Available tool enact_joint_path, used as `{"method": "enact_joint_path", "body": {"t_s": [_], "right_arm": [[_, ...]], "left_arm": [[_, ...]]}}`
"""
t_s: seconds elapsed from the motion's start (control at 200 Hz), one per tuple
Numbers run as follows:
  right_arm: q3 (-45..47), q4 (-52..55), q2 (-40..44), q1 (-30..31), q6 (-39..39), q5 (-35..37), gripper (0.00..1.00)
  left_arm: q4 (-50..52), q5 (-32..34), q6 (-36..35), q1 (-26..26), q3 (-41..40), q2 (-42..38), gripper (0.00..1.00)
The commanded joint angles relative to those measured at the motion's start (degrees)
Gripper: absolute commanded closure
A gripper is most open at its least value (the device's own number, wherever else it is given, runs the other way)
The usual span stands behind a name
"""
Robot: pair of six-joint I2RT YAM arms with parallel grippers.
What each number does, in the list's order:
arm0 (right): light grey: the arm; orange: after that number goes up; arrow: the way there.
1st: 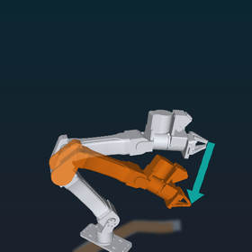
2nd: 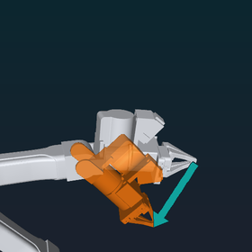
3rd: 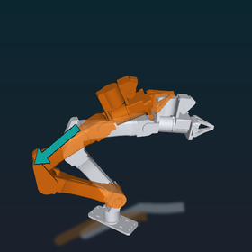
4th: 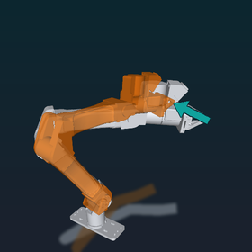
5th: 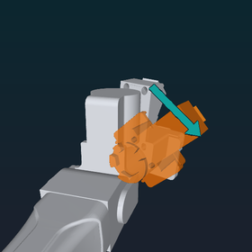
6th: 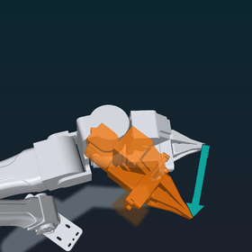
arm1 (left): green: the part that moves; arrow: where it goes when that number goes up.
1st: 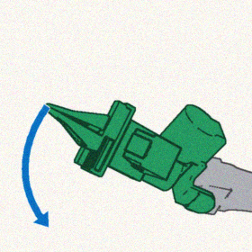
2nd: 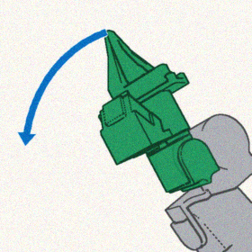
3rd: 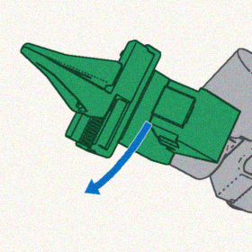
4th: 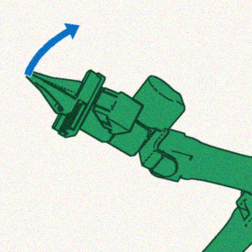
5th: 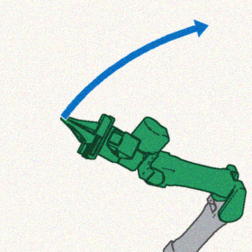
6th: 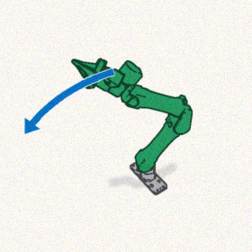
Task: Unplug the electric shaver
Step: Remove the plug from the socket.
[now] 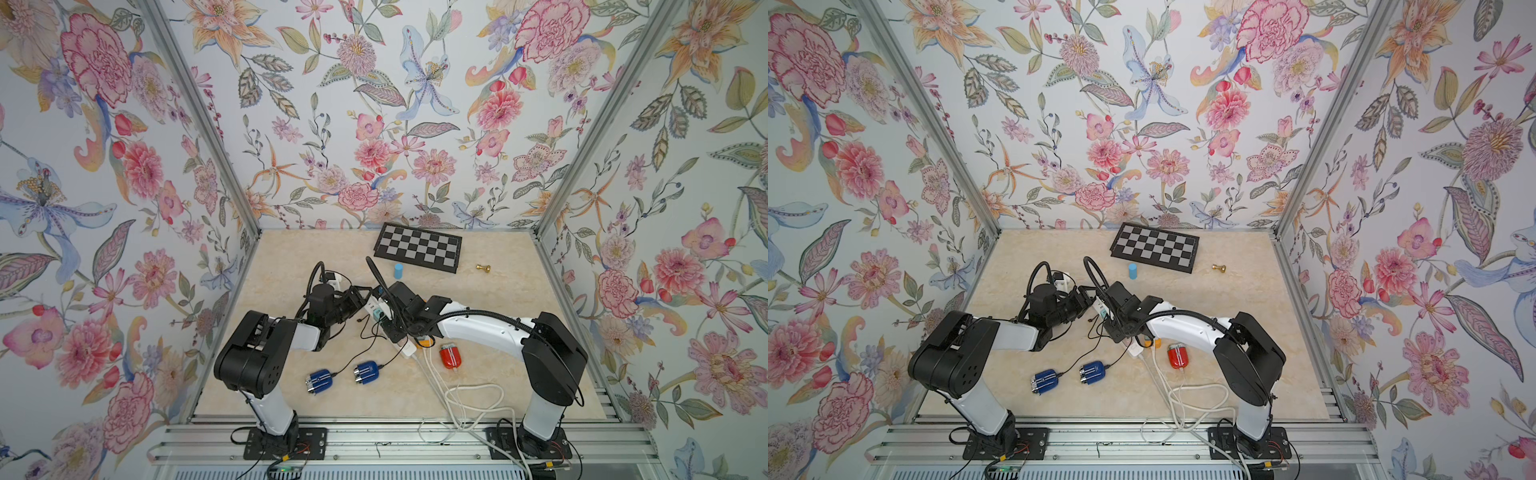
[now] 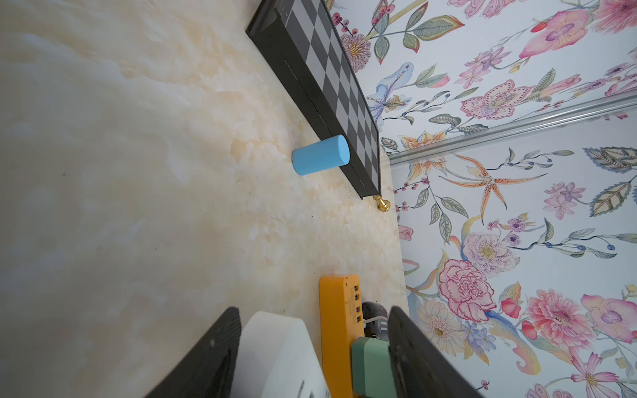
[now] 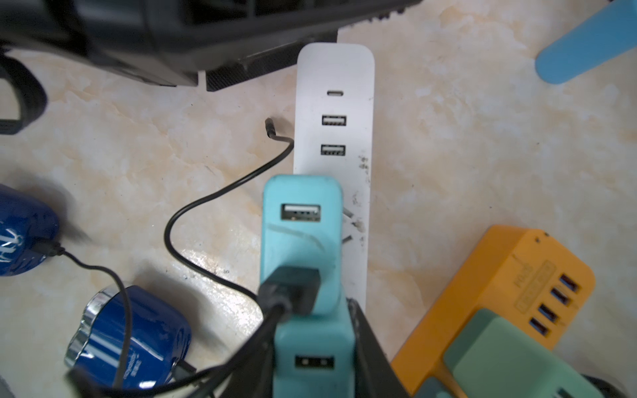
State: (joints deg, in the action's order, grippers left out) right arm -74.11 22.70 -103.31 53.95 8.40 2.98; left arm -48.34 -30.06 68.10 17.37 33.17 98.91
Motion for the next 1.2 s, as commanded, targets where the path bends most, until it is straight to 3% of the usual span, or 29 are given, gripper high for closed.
{"method": "enact_joint_path", "body": {"t_s": [0.0, 0.24, 0.355, 0.59, 0.866, 1.056, 1.196], "right_arm": [[-1.1, -7.2, 3.8, -0.4, 0.4, -0.3, 0.87], [-1.1, -7.9, 4.1, -0.4, -0.1, -2.0, 0.87], [-1.0, -8.2, 4.2, -0.4, 0.0, -2.3, 0.87], [-0.6, -8.4, 4.4, -0.4, -0.2, -3.8, 0.87], [-0.7, -8.3, 3.8, -0.4, 0.5, -3.5, 0.88], [-0.6, -7.4, 3.6, -1.1, 2.4, -1.9, 0.89], [-0.5, -6.6, 3.4, -3.5, 4.5, -5.6, 0.92]], "left_arm": [[-0.5, -1.6, -0.9, -0.1, -1.0, 0.3, 0.27], [-2.6, -1.9, 0.2, 0.0, -1.4, 2.4, 0.24], [-4.4, -2.1, 0.9, 0.1, -1.3, 3.5, 0.29], [-9.1, -3.4, 2.7, 0.1, -1.5, 5.6, 0.55], [-9.5, -3.9, 2.5, 0.1, -2.3, 5.6, 0.71], [-1.0, -1.1, -3.9, 0.1, -2.2, 2.2, 0.87], [4.6, 0.1, -9.4, 0.1, -1.1, 0.3, 1.0]]}}
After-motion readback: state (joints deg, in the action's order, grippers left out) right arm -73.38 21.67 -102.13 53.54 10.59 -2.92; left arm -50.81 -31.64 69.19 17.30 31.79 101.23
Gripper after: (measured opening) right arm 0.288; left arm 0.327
